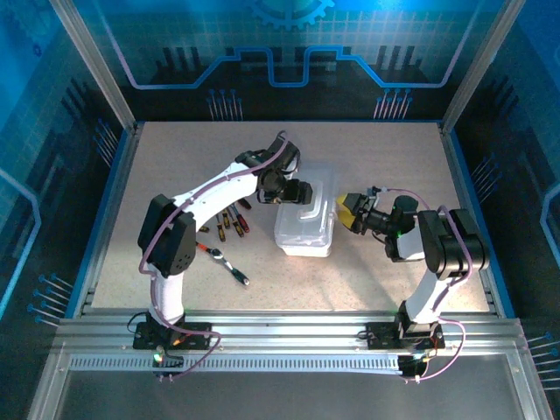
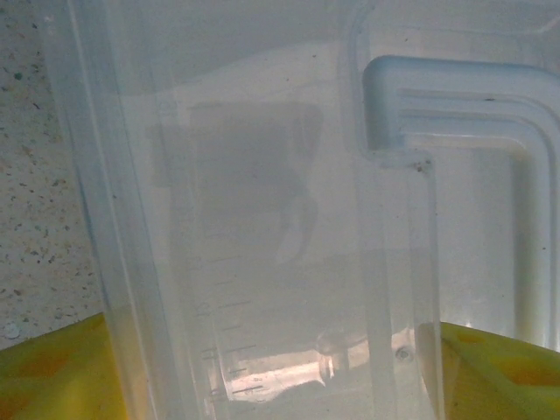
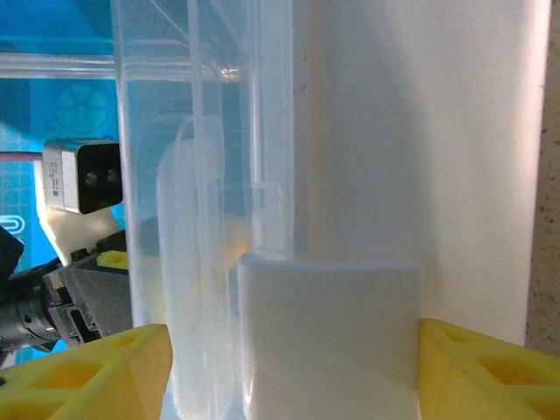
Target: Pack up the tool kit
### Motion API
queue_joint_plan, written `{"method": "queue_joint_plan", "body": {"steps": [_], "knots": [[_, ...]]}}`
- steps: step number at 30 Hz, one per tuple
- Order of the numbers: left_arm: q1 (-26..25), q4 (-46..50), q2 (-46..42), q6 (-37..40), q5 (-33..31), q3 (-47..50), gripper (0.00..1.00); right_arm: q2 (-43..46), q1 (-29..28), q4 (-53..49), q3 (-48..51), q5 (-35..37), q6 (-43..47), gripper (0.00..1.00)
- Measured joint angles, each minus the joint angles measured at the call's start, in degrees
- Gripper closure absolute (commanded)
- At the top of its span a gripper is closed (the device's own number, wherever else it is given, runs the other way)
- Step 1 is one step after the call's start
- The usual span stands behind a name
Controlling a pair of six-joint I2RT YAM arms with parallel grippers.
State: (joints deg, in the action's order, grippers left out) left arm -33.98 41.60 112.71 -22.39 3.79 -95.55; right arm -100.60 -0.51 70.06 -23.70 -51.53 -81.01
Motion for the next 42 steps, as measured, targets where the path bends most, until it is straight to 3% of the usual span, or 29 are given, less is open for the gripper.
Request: {"method": "queue_joint_plan", "body": {"steps": [4, 8, 11, 18, 25, 35, 42], "knots": [[0.0, -0.5, 1.38, -0.26, -6.23, -1.68, 0.28, 4.28, 0.96, 5.31, 0.26, -3.93, -1.6, 0.3], [-0.02, -0.9, 1.6, -0.83, -8.04, -1.86, 0.28, 6.75, 5.07, 5.03, 1.64, -4.55, -0.24, 0.34], [-0.17, -0.28, 2.01, -1.07, -8.13, -2.71, 0.28, 10.36, 7.74, -6.69, 2.73, -1.88, 5.4, 0.33], [-1.07, 1.14, 3.1, -1.31, -8.57, -4.59, 0.3, 29.81, 7.37, -44.39, -3.17, 8.2, 25.57, 0.26], [-2.69, 3.1, 5.01, -1.77, -9.64, -7.87, 0.3, 33.31, 7.32, -59.45, -6.45, 12.79, 34.38, 0.25], [-5.31, 1.07, 6.97, -8.31, -8.76, -10.51, 0.31, 31.89, 7.32, -62.47, -6.45, 14.12, 35.65, 0.23], [-6.91, -5.18, 8.13, -14.78, -4.52, -11.15, 0.31, 31.8, 7.32, -65.48, -8.81, 15.37, 36.59, 0.22]]}}
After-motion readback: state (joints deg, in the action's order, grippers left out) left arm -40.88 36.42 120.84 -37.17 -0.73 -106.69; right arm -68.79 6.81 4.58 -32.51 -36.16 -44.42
